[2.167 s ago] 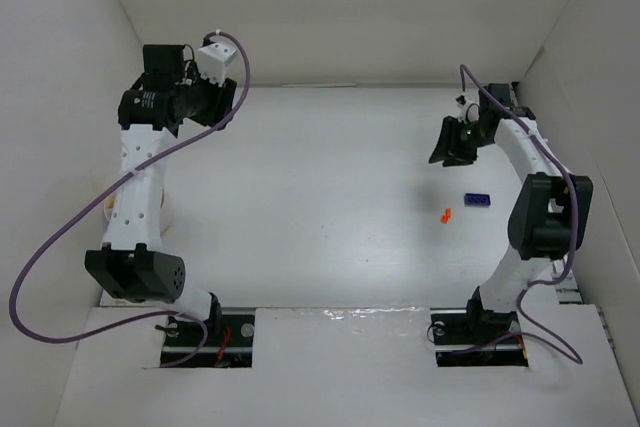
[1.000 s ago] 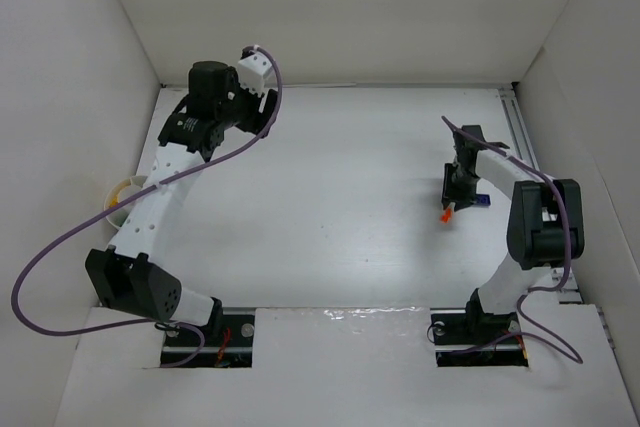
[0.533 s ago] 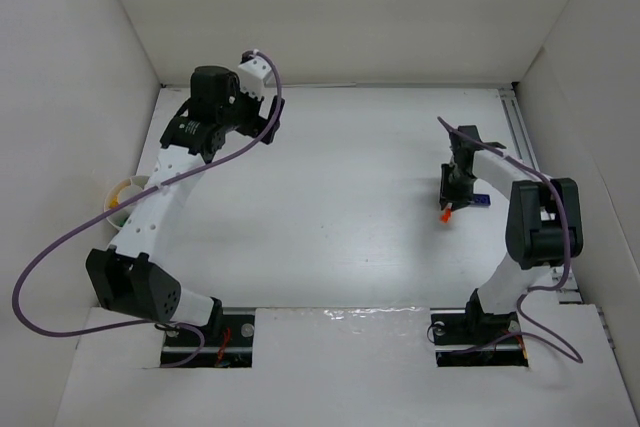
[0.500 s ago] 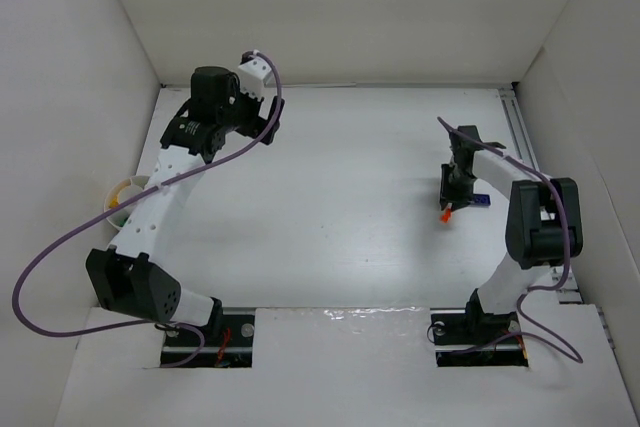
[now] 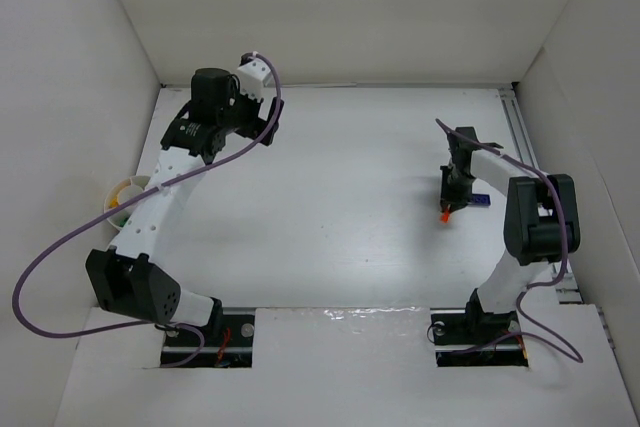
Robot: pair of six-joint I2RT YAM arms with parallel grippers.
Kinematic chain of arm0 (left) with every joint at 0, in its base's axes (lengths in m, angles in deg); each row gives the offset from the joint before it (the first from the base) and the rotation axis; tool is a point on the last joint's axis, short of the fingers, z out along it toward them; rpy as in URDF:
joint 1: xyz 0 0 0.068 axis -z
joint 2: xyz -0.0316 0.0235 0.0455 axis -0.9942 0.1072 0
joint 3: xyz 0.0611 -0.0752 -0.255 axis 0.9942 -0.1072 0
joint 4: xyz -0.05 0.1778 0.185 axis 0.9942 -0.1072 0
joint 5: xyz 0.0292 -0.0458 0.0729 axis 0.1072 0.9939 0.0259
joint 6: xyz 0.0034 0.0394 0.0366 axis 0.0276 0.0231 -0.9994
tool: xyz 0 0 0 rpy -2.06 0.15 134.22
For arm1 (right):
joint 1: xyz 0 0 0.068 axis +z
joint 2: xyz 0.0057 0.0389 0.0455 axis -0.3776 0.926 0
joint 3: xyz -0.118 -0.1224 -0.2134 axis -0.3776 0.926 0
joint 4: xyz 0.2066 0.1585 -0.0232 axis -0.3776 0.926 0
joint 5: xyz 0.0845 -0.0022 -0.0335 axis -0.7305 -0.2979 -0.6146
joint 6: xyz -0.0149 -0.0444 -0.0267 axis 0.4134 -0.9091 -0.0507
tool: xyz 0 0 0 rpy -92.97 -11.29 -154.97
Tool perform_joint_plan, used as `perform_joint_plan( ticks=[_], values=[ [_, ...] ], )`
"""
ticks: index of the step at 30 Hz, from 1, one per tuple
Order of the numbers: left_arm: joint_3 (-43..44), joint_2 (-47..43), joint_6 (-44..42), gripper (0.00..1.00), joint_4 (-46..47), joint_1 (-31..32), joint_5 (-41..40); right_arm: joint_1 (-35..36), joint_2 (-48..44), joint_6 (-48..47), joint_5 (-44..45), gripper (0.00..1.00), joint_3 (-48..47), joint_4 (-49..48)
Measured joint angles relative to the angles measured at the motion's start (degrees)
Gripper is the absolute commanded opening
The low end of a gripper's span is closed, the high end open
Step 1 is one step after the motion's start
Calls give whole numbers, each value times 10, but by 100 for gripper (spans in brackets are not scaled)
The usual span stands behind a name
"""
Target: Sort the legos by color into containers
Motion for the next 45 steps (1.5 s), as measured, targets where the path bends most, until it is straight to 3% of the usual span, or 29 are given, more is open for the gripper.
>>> perform_joint_plan(
  ticks=[6,10,13,16,23,24,27,34,42,45],
  values=[
    [-18,-1,0,100,6,0,3,0,0,0,0,10,0,-1],
    [-93,-34,10,100,57,-7,27,0,11,5,-13,4,-17,8],
    [-199,-110,26,100,111,-18,56,2,34,25,-54,3,-72,32],
    [-243,-165,41,100,138,-21,94,13,55,56,-109,3,-169,52],
    [-187,-105,127,85,186,-19,177,78,74,176,-220,2,-381,26],
    [-176,-88,141,78,187,-19,184,86,74,194,-230,2,-398,17],
    [-122,-25,182,75,177,-14,190,114,78,257,-252,2,-435,-7],
    [-64,62,272,65,218,5,193,149,108,394,-292,2,-459,-63],
    [-90,63,324,48,395,58,202,148,164,528,-382,0,-471,-131],
    [-116,64,357,47,447,61,202,145,168,583,-412,0,-468,-170]
  ],
)
